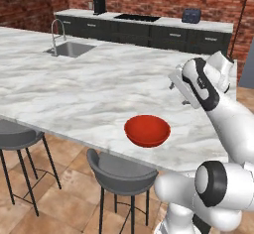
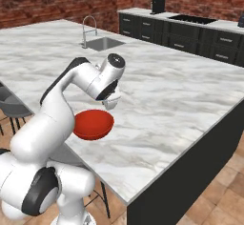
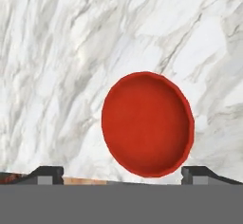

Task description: Pick up the bowls from the cabinet and place each bowl in front of a stool on the dining counter.

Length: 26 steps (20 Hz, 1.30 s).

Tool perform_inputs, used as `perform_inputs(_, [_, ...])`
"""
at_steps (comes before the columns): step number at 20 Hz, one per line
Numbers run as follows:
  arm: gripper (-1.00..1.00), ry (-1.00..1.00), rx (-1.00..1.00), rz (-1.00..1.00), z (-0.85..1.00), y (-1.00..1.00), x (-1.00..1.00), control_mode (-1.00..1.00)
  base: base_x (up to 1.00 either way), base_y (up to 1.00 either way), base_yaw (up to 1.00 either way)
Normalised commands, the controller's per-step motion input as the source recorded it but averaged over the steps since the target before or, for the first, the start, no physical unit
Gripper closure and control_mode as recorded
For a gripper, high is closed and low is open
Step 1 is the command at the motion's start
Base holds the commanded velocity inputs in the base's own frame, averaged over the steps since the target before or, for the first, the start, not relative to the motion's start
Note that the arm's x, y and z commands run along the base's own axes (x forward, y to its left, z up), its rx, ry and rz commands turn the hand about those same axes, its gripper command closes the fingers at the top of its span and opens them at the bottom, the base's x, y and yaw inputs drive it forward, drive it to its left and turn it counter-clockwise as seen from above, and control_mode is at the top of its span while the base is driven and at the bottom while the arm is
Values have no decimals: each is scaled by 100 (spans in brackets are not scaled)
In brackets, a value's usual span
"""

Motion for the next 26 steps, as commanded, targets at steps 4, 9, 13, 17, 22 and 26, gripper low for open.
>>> perform_inputs(4, [-100,4,-7,0,73,-1,-35,-100,0,0,0])
perform_inputs(9, [-100,0,-17,1,22,-2,-68,-100,0,0,0])
perform_inputs(13, [-100,-7,-15,13,0,-29,-100,-100,0,0,0])
perform_inputs(17, [-100,0,-22,21,0,-4,-100,-100,0,0,0])
perform_inputs(22, [-100,0,-29,23,0,3,-100,-100,0,0,0])
perform_inputs(26, [-100,0,-19,20,18,0,-93,-100,0,0,0])
